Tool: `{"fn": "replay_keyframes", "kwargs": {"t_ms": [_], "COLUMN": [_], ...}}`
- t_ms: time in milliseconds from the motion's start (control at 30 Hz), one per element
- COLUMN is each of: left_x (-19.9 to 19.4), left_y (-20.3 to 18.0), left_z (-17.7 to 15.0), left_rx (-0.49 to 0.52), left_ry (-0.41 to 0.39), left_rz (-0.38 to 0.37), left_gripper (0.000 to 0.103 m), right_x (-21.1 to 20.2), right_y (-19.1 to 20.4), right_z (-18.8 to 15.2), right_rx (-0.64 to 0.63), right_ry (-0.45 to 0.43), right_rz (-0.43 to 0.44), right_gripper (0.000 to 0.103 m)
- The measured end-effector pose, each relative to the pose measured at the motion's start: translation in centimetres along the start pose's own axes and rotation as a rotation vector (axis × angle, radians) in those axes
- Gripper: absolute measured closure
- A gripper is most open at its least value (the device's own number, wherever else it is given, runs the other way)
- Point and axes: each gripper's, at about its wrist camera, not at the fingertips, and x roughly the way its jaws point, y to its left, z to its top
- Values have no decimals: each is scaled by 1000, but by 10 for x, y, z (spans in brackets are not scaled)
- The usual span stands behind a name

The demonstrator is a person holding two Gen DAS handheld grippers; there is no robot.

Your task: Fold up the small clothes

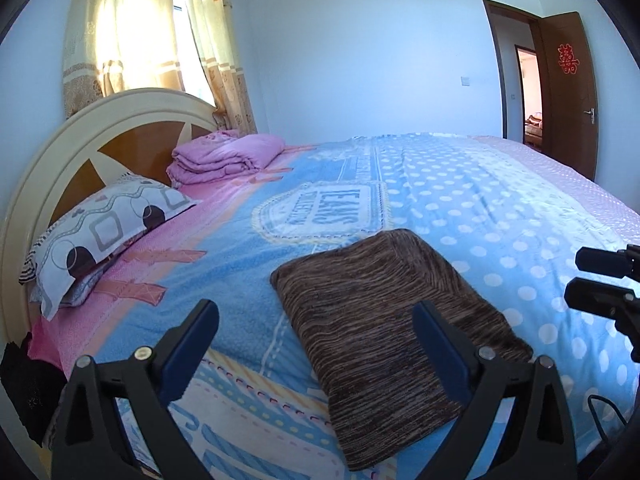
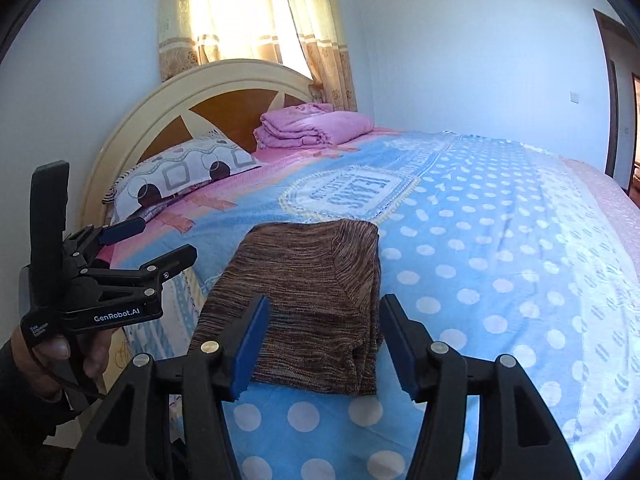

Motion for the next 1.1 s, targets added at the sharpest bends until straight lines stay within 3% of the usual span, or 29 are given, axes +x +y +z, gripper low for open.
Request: {"fn": "replay_keyframes", "kwargs": {"t_ms": [300,1100], "left_x": [-10,-16], "left_y": [-7,-7], "left_z": [1,4], "left_rx": [17,16], "left_ry": [-7,-15], "left_rz": [3,3], "left_gripper": [3,3], "right_x": [-24,-24], "right_y": [-2,4], "right_z": [-3,-2], "right_rx": [12,-2], "right_ry": [-40,-47], "right_rz": [-10,-3], "right_gripper": [43,42]}}
